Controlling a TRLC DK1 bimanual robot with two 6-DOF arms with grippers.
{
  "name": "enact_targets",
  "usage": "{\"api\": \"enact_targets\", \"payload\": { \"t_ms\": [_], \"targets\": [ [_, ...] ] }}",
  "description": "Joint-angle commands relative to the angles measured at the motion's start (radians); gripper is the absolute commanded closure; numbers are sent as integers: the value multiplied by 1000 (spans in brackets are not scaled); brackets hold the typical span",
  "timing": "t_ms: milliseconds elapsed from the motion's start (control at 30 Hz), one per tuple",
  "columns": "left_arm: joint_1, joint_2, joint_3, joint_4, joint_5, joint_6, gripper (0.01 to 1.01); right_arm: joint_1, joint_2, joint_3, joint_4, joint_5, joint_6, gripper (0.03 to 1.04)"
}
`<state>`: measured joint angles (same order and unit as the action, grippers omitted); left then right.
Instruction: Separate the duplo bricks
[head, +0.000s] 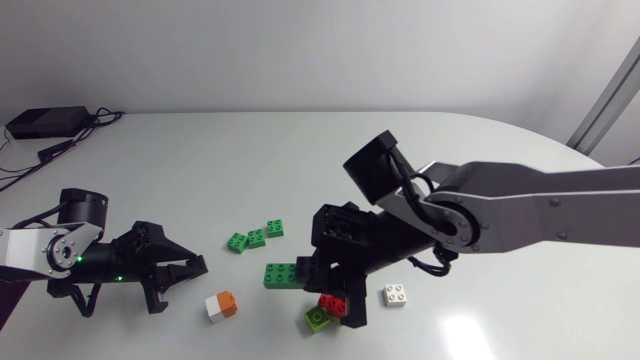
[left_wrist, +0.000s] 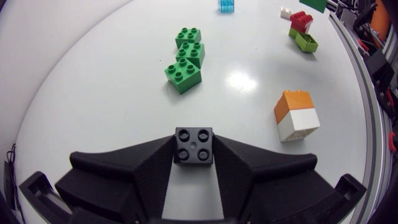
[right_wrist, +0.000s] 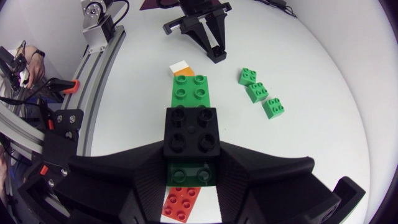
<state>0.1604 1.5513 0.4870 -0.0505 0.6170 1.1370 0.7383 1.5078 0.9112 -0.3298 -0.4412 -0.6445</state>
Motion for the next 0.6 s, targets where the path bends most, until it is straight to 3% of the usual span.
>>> {"api": "enact_targets", "payload": {
  "t_ms": [0, 133, 200, 333, 467, 567],
  "targets": [
    [-15, 20, -33, -9, -28, 30, 659, -4, -23, -29, -2, -5, -1, 851],
    [-13, -28, -31, -11, -30, 29, 257, 1, -31, -29, -2, -5, 2, 851],
    [-13, -74, -25, -22, -30, 18, 130, 1, -31, -25, -2, -5, 5, 851],
    [-47, -232, 1, -95, -26, -65, 80, 12, -32, -17, -2, -5, 16, 851],
    [-127, -369, 53, -292, 40, -82, 59, 16, -37, -12, -2, -5, 25, 851],
    [-206, -424, 74, -370, 75, -106, 59, 26, -40, -5, -3, -5, 32, 851]
  ]
}}
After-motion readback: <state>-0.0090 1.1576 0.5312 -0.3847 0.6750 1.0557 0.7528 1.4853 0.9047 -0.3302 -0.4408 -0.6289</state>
